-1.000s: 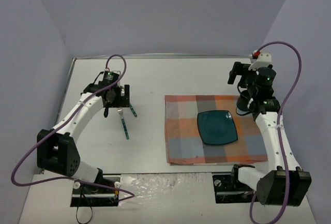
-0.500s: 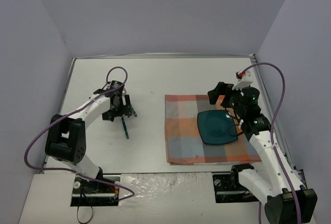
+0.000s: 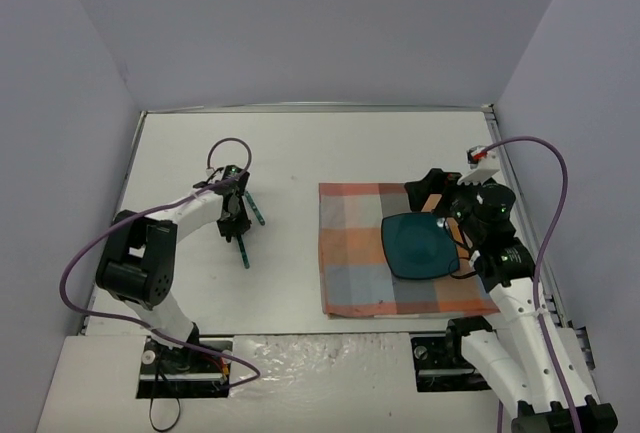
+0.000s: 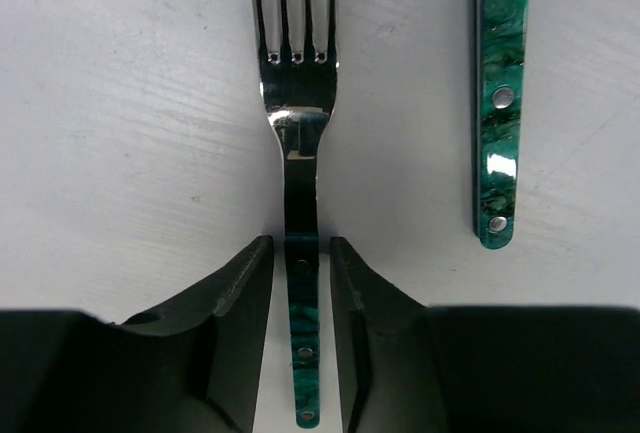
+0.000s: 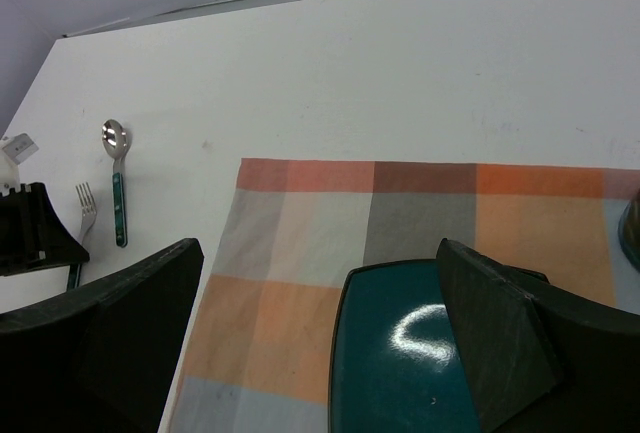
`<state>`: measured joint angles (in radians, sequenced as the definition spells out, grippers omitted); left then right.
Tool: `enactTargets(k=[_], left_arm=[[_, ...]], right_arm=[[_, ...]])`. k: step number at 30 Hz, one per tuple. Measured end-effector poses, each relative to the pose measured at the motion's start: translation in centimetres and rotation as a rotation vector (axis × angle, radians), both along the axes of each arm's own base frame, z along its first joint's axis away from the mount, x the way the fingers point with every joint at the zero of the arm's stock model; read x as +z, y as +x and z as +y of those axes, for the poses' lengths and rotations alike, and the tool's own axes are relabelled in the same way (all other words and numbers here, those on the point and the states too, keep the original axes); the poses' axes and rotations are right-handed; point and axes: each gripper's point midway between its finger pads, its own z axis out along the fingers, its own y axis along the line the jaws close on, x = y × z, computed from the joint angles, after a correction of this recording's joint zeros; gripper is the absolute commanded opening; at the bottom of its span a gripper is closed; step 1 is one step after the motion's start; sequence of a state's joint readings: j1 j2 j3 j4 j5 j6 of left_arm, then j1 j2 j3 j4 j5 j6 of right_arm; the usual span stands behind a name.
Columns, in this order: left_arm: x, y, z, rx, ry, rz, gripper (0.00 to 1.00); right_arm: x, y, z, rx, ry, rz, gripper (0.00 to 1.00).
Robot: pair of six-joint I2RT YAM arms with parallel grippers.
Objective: Set the dinner table for one person
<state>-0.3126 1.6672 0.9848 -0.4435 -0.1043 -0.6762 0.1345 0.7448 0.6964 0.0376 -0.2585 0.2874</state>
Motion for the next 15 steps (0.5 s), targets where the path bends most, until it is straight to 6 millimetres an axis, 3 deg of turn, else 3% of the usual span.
enactTargets(k=[6,9,12,15], left_arm=[[0.1,-0.3,-0.7,0.004,0.026,-0.022,0.0],[0.3,-2.0,-2.4,-0.051,0.061,0.006,0.0],[2.0,-3.5,-6.1,-0.136,0.079,0.01,0.0],[5.5,-3.1,-11.3,-0.201,0.033,-0.08,0.0]], right_arm=[[0.6,-0.6,0.4,0.017,0.006,-0.016,1.0],[0.5,-0.9,0.8,0.034,0.015,-0.011,1.0],[0.7,-1.3,1.0,0.038,0.032,-0.008,1.0],[1.0,-1.8,1.0,0.037,0.042,-0.012,1.0]])
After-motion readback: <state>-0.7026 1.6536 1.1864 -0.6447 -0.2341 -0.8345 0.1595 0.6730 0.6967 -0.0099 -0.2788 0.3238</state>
